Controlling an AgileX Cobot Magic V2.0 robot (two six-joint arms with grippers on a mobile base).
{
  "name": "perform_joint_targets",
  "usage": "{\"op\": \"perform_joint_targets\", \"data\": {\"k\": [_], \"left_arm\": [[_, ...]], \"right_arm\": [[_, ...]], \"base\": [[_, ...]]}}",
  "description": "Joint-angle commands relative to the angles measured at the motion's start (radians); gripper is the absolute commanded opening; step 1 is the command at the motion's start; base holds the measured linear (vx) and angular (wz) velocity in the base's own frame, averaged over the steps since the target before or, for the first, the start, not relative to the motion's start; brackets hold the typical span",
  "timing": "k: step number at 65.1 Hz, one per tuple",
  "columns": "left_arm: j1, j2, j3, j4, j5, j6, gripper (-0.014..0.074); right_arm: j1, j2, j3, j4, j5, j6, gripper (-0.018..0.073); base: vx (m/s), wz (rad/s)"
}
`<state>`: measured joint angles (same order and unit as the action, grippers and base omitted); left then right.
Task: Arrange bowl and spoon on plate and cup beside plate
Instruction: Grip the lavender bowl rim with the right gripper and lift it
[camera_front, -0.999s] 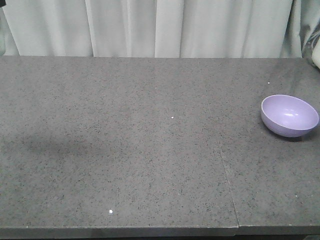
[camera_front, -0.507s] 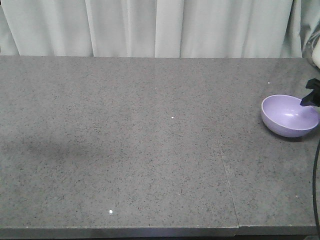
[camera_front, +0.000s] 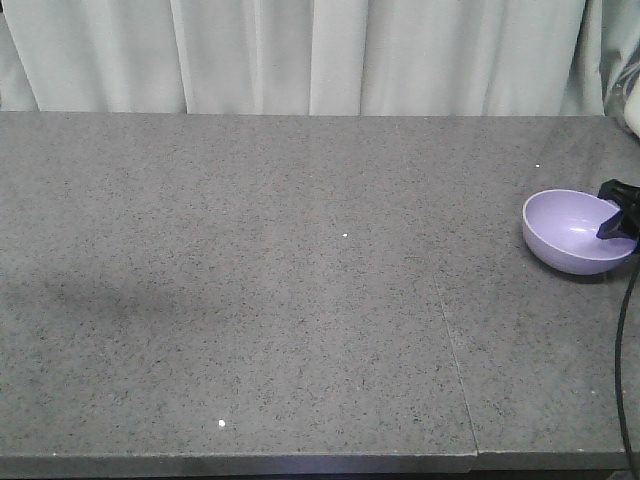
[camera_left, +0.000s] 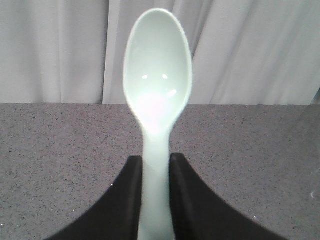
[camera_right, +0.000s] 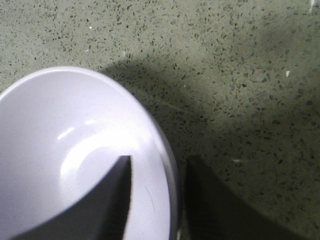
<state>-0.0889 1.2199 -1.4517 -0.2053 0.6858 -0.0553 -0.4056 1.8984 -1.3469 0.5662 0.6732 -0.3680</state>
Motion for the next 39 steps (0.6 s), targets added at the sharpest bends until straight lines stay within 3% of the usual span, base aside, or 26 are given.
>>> {"op": "perform_joint_targets", "data": {"k": [1, 5, 18, 32, 39], "left_arm": [[-0.003, -0.023, -0.027, -0.017, -0.067, -0.002, -0.0007], [-0.003, -0.023, -0.027, -0.017, -0.067, -0.002, -0.0007], [-0.003, -0.023, -0.027, -0.017, -0.066, -0.002, -0.0007], [-0.003, -0.023, -0.027, -0.017, -0.064, -0.002, -0.0007], [-0.003, -0.023, -0.027, -0.017, -0.063, -0.002, -0.0007]], "right_arm": [[-0.003, -0.046, -0.033, 0.024, -0.018, -0.014, 0.0079], [-0.003, -0.046, -0.033, 0.025, -0.016, -0.016, -0.0017], [-0.003, -0.071, -0.084, 0.122, 0.073, -0.088, -0.0010], [-0.003, -0.199, -0.191, 0.431, 0.312, -0.296, -0.0006], [-0.003, -0.291, -0.193, 0.577, 0.362, -0.382, -0.0005]], "base": [[0.00, 0.00], [0.00, 0.00], [0.00, 0.00], [0.00, 0.00], [0.00, 0.00]]}}
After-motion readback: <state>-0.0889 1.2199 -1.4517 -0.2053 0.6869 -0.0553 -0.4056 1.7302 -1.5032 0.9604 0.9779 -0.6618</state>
